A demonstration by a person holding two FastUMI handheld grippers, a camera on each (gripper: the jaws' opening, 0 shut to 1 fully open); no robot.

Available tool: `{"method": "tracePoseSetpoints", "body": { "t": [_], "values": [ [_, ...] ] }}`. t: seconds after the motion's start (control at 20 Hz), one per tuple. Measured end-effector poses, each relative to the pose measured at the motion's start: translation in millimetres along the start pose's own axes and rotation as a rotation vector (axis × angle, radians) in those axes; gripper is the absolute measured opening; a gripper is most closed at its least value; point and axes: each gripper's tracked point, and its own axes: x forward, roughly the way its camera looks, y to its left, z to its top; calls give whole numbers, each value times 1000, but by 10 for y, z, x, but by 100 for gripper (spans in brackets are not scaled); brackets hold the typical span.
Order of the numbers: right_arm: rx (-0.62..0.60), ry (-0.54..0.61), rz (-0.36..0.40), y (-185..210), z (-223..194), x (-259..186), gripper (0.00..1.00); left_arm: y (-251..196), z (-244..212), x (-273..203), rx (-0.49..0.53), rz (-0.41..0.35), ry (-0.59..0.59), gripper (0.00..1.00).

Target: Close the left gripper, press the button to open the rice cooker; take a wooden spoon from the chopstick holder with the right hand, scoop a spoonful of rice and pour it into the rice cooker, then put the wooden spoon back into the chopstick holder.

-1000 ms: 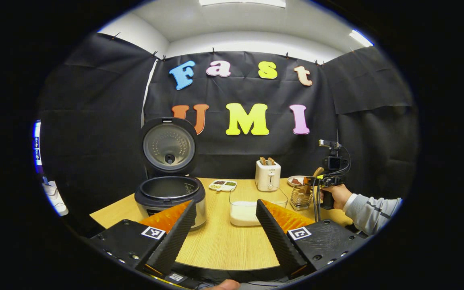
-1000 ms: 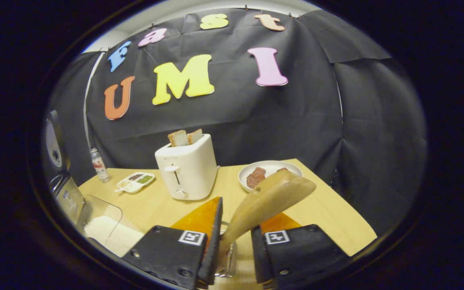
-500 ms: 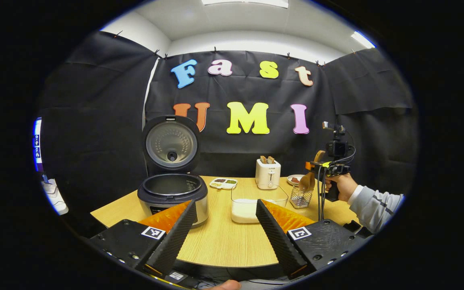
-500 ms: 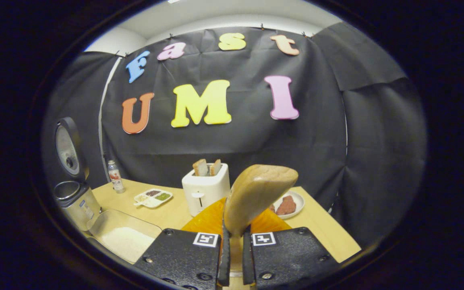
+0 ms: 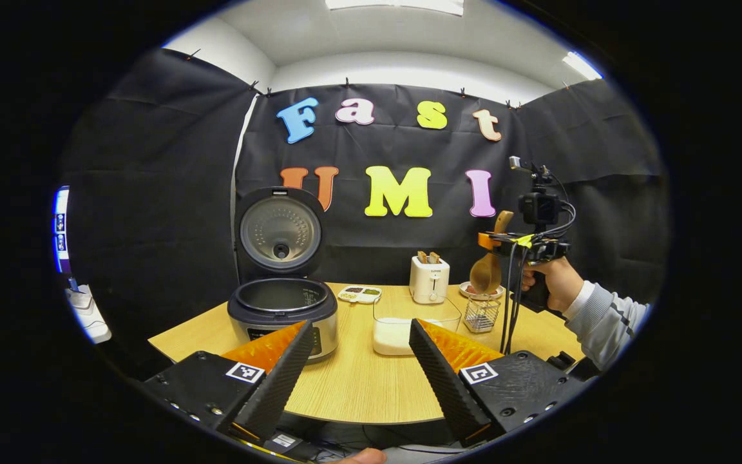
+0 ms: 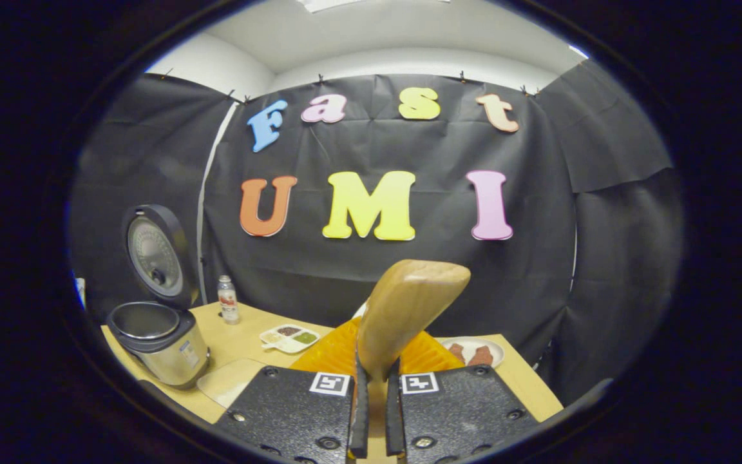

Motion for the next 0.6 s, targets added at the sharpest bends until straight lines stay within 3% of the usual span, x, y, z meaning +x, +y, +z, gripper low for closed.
{"method": "tracePoseSetpoints", "body": {
  "t": [0.2,0.4,0.6],
  "values": [
    [-3,27,50,502,-176,122,16,107,-52,-43,-18,12,6,95],
    [19,107,70,867,-657,326,16,224,-98,-67,-29,21,9,95],
    [-7,180,35,990,-1150,551,16,290,-169,-68,-18,25,15,95]
  ]
}}
